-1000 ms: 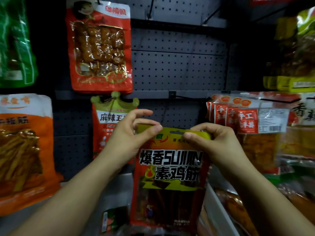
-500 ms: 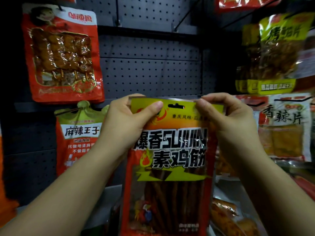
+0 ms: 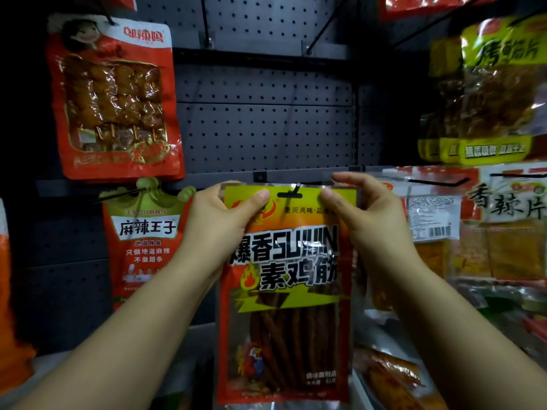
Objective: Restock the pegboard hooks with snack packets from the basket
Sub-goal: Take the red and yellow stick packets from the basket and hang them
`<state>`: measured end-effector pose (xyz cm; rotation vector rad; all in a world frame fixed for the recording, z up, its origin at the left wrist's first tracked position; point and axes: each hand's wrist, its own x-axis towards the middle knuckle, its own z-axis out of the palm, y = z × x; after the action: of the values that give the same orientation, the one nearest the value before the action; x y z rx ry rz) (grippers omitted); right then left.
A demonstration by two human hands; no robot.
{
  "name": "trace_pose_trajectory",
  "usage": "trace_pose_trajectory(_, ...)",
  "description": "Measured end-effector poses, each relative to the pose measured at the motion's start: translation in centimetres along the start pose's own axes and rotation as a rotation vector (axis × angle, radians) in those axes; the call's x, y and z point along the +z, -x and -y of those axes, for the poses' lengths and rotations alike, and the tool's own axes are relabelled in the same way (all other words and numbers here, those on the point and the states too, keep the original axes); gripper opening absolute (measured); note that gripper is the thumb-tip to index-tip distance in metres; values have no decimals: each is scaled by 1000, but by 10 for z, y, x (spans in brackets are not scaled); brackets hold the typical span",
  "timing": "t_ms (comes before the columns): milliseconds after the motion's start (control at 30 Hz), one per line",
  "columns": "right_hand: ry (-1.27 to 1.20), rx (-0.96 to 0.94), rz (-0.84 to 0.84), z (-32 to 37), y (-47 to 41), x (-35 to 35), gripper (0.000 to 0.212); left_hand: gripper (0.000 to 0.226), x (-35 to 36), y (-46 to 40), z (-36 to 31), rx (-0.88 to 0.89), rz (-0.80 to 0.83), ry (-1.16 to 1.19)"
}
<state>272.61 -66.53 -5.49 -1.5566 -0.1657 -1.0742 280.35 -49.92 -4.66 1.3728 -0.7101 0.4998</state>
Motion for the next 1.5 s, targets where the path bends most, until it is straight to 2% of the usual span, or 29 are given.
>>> trace_pose_trajectory(67,16,45,43,-11,6,-2,28,13,3,-5,9,-14,-33,-17)
trace_pose_trajectory(200,83,238,177,-47,28,-8,31,16,9,-23,28,-35,-102,-81)
trace_pose_trajectory(267,148,341,233,-66,32,-10,27,11,12,-34,37,-66,-143,-110)
trace_pose_trajectory(333,187,404,288,-85,32,-9,21,21,14,-46,45,-105,-182,-133)
trace_pose_trajectory(433,285,453,363,-115,32,-2,19,23,15,-63,54,-140,-218,-190)
trace_pose_trajectory(500,328,491,379,-136,34,3,17,12,15,-73,60,-137,-239,-241)
trace_pose_trajectory(600,345,502,404,-158,36,12,12,22,17,-87,69,-146,-270,-283)
trace_pose_trajectory(800,334,499,343,-180,24,28,22,32,22,-112,90,-232,-320,-258)
trace_pose_trajectory(933,363,522,271,-190,13,25,25,20,23,-116,96,-284,-328,-220)
trace_pose_trajectory(1033,378,562,236,-196,17,16,22,13,24,-99,96,-277,-303,-162)
trace_pose_trajectory(1167,326,623,229,-195,42,2,44,53,14,-53,107,-298,-172,-263)
trace_pose_trajectory(1233,301,637,243,-189,55,-3,43,78,6,-23,113,-320,-117,-356)
trace_pose_trajectory(1300,271,631,249,-180,69,-7,32,91,3,14,115,-313,-107,-409)
trace_pose_trajectory(1333,247,622,241,-175,75,-11,26,89,2,36,113,-283,-116,-417)
trace_pose_trajectory(1400,188,593,213,-162,91,-23,17,70,4,79,107,-187,-119,-379)
trace_pose_trajectory(1500,139,534,180,-139,120,-58,9,44,25,134,95,-171,34,-233)
